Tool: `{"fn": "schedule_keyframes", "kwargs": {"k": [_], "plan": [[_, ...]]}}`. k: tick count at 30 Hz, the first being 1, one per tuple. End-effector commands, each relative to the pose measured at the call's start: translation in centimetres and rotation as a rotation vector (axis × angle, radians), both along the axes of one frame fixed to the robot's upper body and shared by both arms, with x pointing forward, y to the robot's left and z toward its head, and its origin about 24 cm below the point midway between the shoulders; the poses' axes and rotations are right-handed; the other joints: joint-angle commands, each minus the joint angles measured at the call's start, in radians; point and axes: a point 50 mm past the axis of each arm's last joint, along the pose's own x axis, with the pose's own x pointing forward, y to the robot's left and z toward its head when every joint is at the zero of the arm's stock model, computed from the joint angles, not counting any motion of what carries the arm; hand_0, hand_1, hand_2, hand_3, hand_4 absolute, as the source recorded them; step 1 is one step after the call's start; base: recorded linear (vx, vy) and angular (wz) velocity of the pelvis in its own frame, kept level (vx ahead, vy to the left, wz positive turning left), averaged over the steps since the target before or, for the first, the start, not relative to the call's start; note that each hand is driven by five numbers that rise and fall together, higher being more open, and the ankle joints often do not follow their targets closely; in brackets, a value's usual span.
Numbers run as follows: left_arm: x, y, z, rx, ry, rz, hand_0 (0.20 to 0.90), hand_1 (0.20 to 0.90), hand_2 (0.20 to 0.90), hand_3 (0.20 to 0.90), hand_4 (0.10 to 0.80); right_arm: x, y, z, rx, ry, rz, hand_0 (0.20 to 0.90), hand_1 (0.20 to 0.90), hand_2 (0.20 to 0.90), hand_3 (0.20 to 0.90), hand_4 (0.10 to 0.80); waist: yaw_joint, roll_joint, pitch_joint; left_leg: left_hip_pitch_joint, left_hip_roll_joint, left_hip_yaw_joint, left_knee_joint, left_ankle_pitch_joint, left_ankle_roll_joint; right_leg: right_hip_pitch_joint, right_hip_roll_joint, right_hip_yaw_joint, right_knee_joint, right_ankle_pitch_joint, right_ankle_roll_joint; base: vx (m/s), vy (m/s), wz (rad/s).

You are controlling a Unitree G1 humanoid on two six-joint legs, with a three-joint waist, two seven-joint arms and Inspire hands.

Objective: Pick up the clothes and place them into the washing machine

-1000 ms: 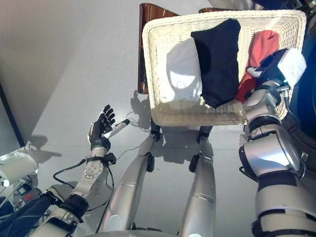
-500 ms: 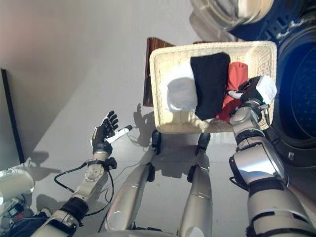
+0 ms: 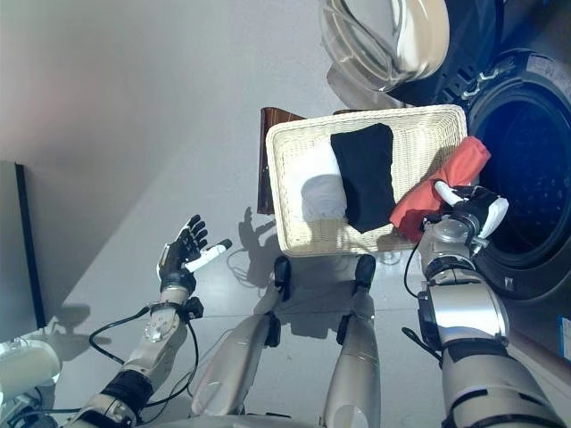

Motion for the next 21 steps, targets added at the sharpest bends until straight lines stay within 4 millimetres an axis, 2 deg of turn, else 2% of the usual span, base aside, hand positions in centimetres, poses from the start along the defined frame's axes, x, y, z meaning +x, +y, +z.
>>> {"fn": "schedule_keyframes", "kwargs": {"k": [1,5,10,21], "plan": [[-0.6,1.6,0.3,0.009,-0.034,0.042,0.9,0.9,0.9,0.9,0.8,0.0,-0.9,1.9,-0.165,-0.035,0.021,0.9,0.9,0.9,0.9,0.8,0.014,0.027,-0.091,-0.055,0.003,-0.027,0.074,-0.078,-0.076,0.042,0.02,-0.004,0.0,-0.065,-0.017,-0.041,-0.033,-0.11],[-0.4,1.3,0.3,0.02,-0.032,0.016,0.9,0.9,0.9,0.9,0.8,0.7,-0.7,3.3,-0.284,0.014,0.069,0.9,0.9,0.9,0.9,0.8,0.02,0.042,-0.073,-0.103,0.006,-0.027,0.091,-0.074,-0.076,-0.009,0.024,0.001,0.02,-0.067,-0.023,-0.028,-0.019,-0.01],[-0.5,1.2,0.3,0.019,-0.026,0.009,0.9,0.9,0.9,0.9,0.8,1.4,-0.3,4.5,-0.323,0.008,0.087,0.9,0.9,0.9,0.9,0.8,0.026,0.053,-0.055,-0.139,0.009,-0.03,0.098,-0.067,-0.078,-0.045,0.027,-0.006,0.032,-0.068,-0.026,-0.018,-0.007,0.01],[-0.1,1.4,0.8,0.019,-0.048,0.028,0.9,0.9,0.9,0.9,0.8,2.1,0.9,4.6,-0.361,0.039,0.09,0.9,0.9,0.9,0.9,0.8,0.033,0.054,-0.031,-0.228,0.005,-0.042,0.115,-0.059,-0.081,-0.129,0.026,-0.016,0.06,-0.073,-0.031,-0.005,0.002,0.06]]}}
